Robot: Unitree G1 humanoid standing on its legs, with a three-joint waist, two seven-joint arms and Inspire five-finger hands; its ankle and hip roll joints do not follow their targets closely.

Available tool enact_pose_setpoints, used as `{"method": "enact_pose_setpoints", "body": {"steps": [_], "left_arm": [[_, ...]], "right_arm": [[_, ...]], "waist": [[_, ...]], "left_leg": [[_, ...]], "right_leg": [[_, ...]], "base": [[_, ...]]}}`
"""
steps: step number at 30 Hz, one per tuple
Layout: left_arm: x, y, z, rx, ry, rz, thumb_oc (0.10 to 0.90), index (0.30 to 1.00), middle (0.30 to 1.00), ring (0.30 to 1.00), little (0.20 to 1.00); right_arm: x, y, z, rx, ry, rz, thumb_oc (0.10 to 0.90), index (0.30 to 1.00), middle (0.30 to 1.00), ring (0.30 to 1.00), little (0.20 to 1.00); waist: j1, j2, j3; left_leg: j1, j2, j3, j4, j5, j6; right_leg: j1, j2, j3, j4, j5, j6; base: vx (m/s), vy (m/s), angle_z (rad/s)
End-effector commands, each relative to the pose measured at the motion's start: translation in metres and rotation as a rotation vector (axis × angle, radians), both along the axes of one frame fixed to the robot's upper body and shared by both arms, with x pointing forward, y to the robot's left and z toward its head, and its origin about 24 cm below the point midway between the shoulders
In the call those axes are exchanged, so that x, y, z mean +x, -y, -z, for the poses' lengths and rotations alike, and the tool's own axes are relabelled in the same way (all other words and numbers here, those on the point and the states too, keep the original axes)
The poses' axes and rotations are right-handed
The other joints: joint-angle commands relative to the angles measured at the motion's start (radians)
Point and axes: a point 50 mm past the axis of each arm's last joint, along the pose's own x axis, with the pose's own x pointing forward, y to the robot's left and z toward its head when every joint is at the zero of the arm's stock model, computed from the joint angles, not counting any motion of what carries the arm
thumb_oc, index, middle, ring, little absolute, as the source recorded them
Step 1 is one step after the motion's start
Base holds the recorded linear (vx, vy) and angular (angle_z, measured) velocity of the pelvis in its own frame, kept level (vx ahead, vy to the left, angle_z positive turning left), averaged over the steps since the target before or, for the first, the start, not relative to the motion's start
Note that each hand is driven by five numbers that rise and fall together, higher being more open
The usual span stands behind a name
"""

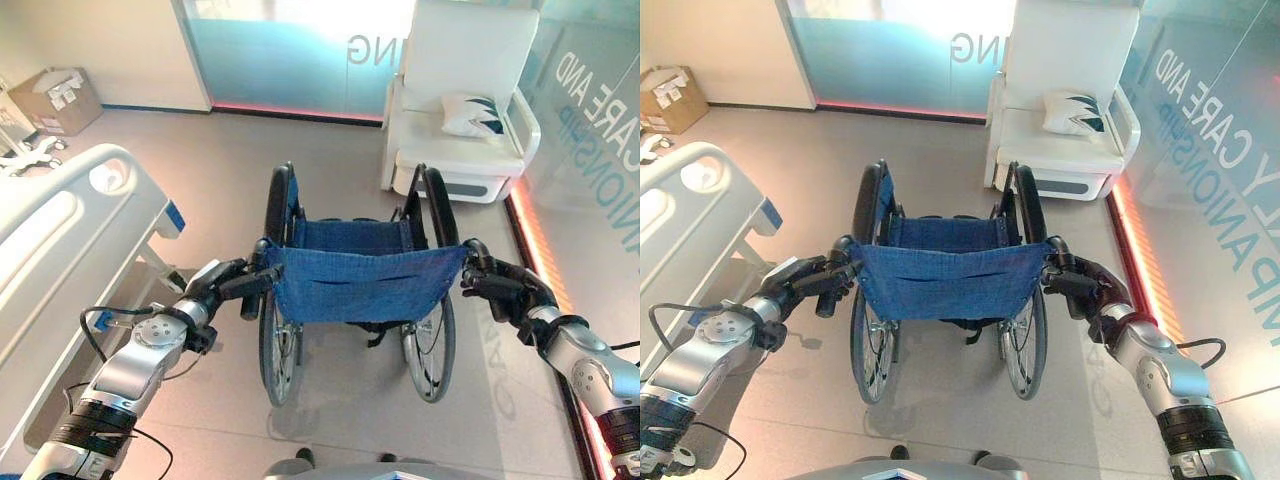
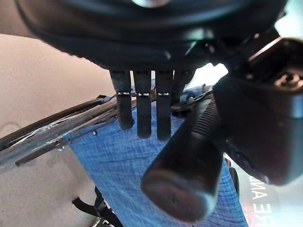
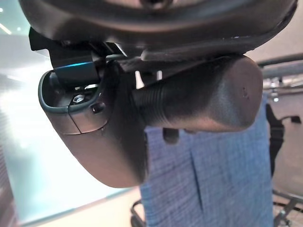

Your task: Push the wheelchair next to the bed

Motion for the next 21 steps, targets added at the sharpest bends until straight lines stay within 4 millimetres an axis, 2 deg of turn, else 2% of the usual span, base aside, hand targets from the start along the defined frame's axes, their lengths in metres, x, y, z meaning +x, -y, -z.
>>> {"method": "enact_pose_setpoints", "body": {"steps": [1,11,21], "left_arm": [[0.043,0.051,-0.081,-0.062,0.417,0.207,0.400,0.300,0.300,0.300,0.300],[0.045,0.061,-0.071,-0.091,0.417,0.172,0.400,0.300,0.300,0.300,0.300],[0.045,0.062,-0.066,-0.124,0.417,0.148,0.400,0.300,0.300,0.300,0.300]], "right_arm": [[0.025,-0.069,-0.030,0.183,0.206,-0.343,0.413,0.319,0.319,0.319,0.319],[0.025,-0.076,-0.027,0.189,0.201,-0.353,0.414,0.321,0.321,0.321,0.321],[0.025,-0.077,-0.026,0.187,0.202,-0.352,0.417,0.326,0.326,0.326,0.326]], "waist": [[-0.005,0.005,-0.061],[-0.006,0.002,-0.062],[-0.006,-0.001,-0.064]], "left_leg": [[0.000,-0.064,0.026,0.003,-0.063,0.016],[0.000,-0.063,0.026,0.003,-0.063,0.018],[-0.001,-0.063,0.028,0.003,-0.063,0.019]], "right_leg": [[-0.047,-0.007,0.023,0.060,0.000,0.039],[-0.048,-0.005,0.025,0.062,-0.003,0.036],[-0.053,-0.005,0.027,0.066,-0.004,0.036]], "base": [[0.00,0.000,0.00],[0.00,0.000,0.00],[0.00,0.000,0.00]]}}
